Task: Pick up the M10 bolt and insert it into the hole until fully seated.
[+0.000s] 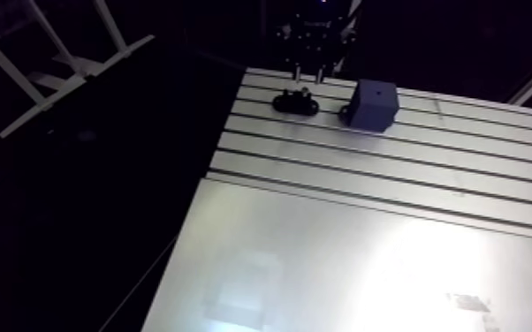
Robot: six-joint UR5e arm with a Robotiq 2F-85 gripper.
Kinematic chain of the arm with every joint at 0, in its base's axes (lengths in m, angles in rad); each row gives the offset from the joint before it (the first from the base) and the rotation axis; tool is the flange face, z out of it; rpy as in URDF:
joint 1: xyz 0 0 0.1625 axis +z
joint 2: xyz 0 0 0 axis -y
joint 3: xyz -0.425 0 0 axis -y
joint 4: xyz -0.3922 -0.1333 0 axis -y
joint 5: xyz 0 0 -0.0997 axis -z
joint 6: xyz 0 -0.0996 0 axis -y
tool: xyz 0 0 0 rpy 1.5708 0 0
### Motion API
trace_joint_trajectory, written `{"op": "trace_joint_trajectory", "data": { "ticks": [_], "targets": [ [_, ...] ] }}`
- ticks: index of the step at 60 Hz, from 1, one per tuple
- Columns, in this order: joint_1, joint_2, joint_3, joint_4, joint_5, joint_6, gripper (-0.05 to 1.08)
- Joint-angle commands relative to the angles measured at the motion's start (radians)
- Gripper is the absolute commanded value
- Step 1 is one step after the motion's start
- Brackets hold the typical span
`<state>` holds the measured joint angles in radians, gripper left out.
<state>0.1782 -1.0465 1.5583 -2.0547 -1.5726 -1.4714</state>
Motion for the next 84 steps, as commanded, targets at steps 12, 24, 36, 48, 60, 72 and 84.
{"op": "trace_joint_trajectory", "data": {
  "ticks": [12, 24, 36, 48, 60, 72, 84],
  "targets": [
    [0.003, 0.024, -0.001, -0.009, -0.004, 0.0, 0.54],
    [0.003, 0.03, -0.003, -0.009, -0.004, 0.0, 0.54],
    [0.003, 0.038, -0.004, -0.009, -0.004, 0.0, 0.54],
    [0.003, 0.046, -0.003, -0.026, -0.005, 0.0, 0.54],
    [0.003, 0.047, -0.005, -0.028, -0.005, 0.0, 0.54],
    [0.003, 0.054, -0.007, -0.028, -0.005, 0.0, 0.54],
    [0.003, 0.057, -0.007, -0.028, -0.007, 0.0, 0.54]
  ]
}}
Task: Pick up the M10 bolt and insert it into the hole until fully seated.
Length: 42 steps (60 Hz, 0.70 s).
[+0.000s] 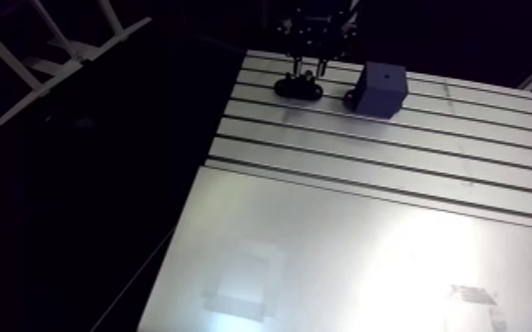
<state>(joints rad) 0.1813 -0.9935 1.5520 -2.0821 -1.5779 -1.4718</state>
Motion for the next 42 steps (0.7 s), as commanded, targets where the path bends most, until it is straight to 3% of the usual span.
{"op": "trace_joint_trajectory", "data": {
  "ticks": [1, 42],
  "targets": [
    [0.0, 0.004, 0.0, 0.0, -0.001, 0.0, 0.54],
    [0.0, 0.005, 0.001, 0.0, -0.003, -0.002, 0.62]
  ]
}}
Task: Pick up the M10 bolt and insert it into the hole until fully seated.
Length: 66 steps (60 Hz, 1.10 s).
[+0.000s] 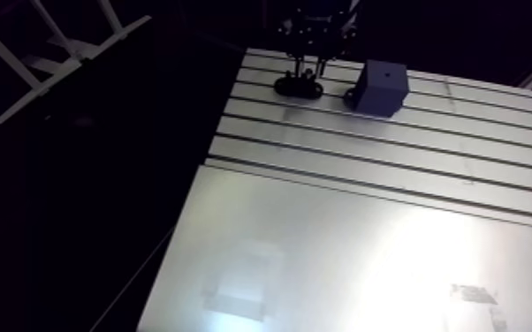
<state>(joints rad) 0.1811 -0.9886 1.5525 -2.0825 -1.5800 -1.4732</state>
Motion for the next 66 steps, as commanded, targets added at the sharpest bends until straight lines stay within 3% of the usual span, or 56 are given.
{"op": "trace_joint_trajectory", "data": {
  "ticks": [1, 66],
  "targets": [
    [0.0, 0.0, -0.001, 0.0, -0.001, -0.001, 0.63],
    [0.0, 0.0, 0.001, 0.0, 0.001, -0.002, 0.7]
  ]
}}
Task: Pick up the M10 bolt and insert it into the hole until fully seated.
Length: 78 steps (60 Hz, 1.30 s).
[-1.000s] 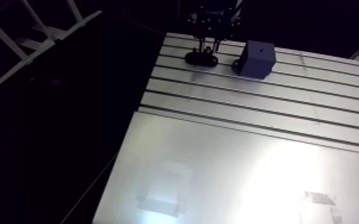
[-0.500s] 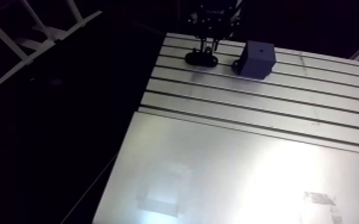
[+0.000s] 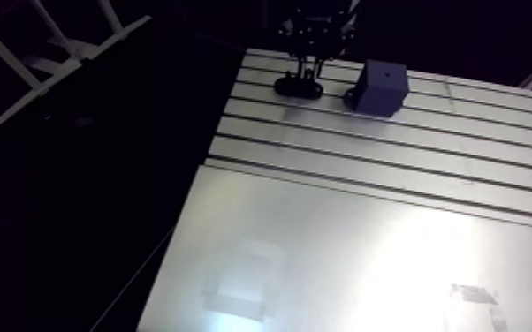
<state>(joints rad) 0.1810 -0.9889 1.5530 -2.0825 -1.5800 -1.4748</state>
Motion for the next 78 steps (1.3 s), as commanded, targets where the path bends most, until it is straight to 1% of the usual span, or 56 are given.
{"op": "trace_joint_trajectory", "data": {
  "ticks": [1, 47, 65, 78],
  "targets": [
    [0.0, 0.0, 0.0, 0.0, 0.001, 0.0, 0.7],
    [0.0, -0.009, 0.003, -0.006, 0.005, -0.006, 0.82],
    [0.0, -0.019, -0.007, -0.005, 0.002, -0.008, 0.82],
    [0.0, -0.043, -0.009, -0.002, 0.001, -0.008, 0.82]
  ]
}}
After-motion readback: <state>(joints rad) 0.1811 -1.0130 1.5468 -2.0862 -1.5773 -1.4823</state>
